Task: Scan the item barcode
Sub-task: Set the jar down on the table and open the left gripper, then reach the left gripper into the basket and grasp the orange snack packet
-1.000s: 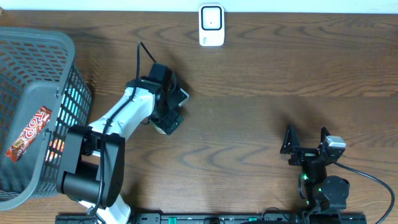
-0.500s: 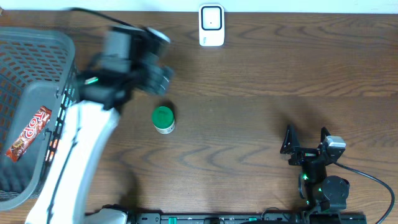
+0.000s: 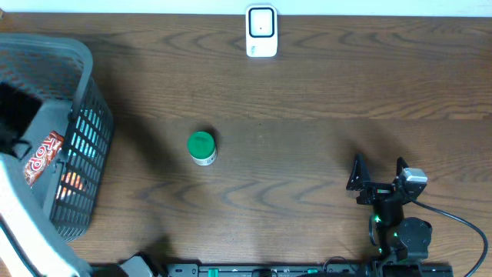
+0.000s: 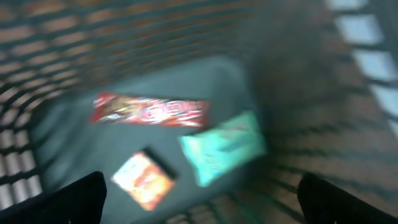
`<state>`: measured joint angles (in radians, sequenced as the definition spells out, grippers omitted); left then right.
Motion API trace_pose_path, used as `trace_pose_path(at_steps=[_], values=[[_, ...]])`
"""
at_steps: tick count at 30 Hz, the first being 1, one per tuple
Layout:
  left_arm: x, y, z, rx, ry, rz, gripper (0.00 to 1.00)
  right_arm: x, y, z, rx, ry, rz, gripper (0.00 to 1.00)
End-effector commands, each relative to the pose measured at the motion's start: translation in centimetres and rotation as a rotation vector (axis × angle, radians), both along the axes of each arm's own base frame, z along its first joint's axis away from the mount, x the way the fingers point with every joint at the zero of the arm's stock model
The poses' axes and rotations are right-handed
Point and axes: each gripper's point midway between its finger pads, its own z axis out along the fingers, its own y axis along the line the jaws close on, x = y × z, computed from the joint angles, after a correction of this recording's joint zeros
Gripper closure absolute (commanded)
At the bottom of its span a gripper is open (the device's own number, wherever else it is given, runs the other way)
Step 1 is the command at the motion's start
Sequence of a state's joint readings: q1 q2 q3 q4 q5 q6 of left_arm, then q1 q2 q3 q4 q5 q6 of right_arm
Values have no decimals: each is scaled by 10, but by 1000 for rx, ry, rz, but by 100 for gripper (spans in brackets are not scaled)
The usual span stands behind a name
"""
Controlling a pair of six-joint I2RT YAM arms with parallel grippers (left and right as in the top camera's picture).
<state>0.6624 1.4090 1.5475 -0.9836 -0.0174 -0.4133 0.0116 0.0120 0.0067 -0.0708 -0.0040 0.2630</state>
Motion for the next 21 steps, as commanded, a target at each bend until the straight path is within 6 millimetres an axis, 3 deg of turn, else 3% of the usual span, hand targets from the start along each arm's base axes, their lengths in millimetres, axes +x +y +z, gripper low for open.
trace_pose_path(at_steps=[1,4,8,10,14,21], values=[[-23,28,-49,-2,193,108,2,0,2,-1,9,1,5,1],[-18,33,-87,39,355,-57,2,0,2,-1,9,1,5,1],[-15,23,-138,68,556,-387,2,0,2,-1,9,1,5,1],[-16,19,-157,49,574,-439,1,0,2,-1,9,1,5,1],[-10,4,-181,-11,547,-534,2,0,2,-1,9,1,5,1],[-14,0,-205,-46,597,-604,2,0,2,-1,9,1,5,1]])
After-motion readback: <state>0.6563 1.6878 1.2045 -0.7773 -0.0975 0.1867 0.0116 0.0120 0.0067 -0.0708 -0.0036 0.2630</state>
